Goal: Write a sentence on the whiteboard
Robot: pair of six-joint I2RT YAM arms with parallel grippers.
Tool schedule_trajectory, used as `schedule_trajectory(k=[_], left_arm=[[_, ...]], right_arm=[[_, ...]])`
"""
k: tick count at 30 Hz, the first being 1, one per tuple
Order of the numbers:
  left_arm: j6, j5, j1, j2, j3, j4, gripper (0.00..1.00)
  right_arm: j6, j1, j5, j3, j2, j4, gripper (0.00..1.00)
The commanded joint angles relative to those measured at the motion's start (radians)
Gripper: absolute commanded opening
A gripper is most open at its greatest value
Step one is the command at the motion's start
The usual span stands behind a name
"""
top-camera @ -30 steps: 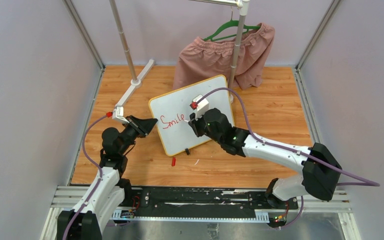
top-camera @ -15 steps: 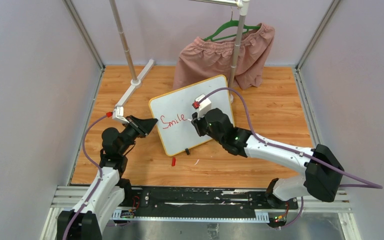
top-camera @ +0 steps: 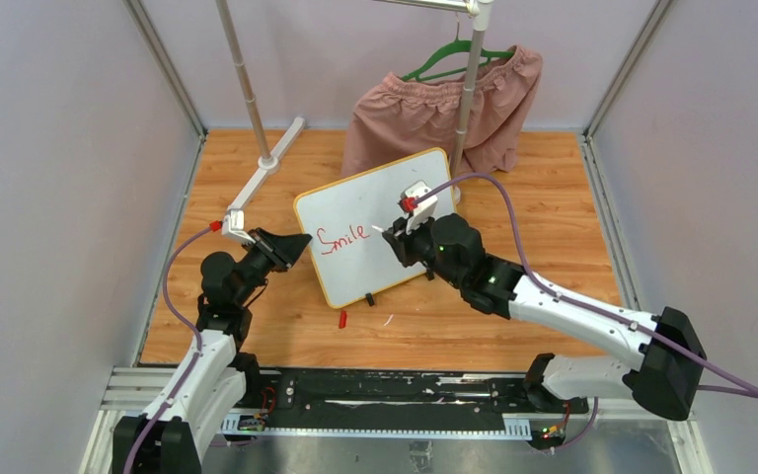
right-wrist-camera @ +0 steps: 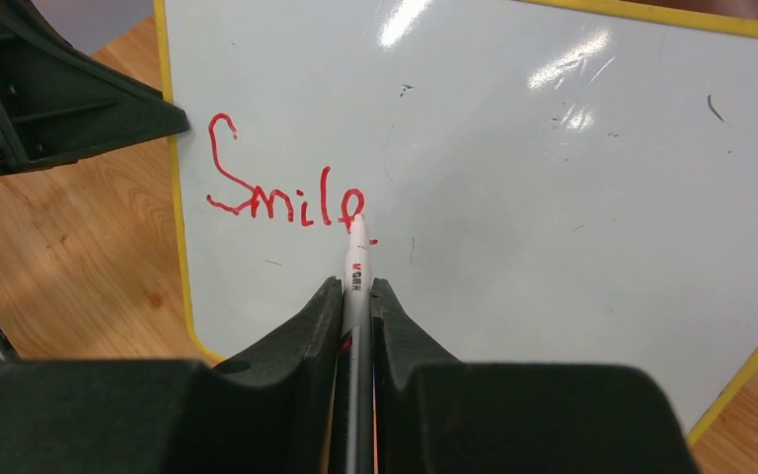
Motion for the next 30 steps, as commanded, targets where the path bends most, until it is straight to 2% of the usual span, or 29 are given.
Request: schedule_trajectory(k=[1,13,30], left_arm=[[-0.005,0.027,0.003,-0.004,-0.001,0.011,0.0],[-0.006,0.027,0.003,0.002,-0.006,0.01,0.0],[-0.007,0.024,0.003,-0.006,-0.007,0.011,0.0]], right_arm=[[-0.021,-0.01,0.044,-0.036,-0.027,-0.02,0.0],[-0.024,-0.032,0.072,-0.062,0.016,0.003,0.0],[-0.034,-0.02,0.027,-0.013,0.098,0.037,0.0]])
